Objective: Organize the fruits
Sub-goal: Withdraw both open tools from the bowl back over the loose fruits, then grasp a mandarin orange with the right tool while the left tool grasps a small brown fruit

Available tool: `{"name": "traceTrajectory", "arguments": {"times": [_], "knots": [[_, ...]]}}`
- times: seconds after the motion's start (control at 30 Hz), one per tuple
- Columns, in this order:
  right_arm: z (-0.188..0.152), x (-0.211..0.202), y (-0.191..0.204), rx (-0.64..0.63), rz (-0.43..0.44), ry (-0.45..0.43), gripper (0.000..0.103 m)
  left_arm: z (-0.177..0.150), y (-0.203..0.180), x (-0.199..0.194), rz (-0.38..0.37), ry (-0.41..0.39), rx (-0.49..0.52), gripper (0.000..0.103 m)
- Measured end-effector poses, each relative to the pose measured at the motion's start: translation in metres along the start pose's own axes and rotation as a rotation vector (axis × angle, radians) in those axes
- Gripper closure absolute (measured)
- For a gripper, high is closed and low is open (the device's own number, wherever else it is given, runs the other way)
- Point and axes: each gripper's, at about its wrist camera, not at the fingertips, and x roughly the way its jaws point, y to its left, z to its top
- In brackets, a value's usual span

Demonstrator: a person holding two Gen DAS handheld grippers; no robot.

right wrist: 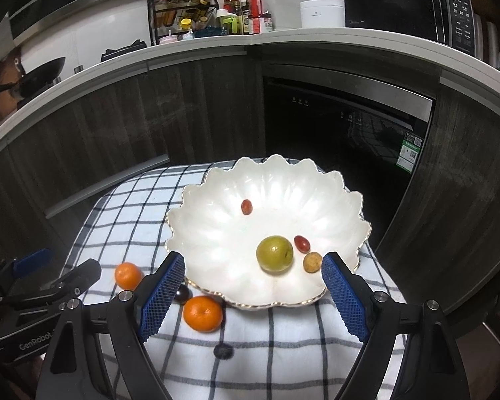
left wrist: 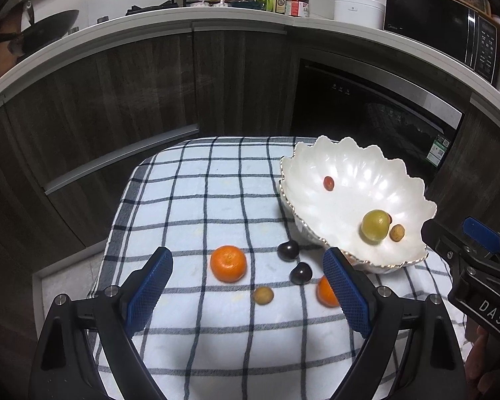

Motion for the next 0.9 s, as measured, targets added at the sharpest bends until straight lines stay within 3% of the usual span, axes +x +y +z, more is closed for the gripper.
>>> {"name": "traceTrajectory", "arguments": {"times": [0.9], "knots": [[-0.044,0.009,0.018,-0.053,-0.014,0.041,0.018,-0.046,0.003,0.011,-0.007,-0.01,0.069,0.015]]}}
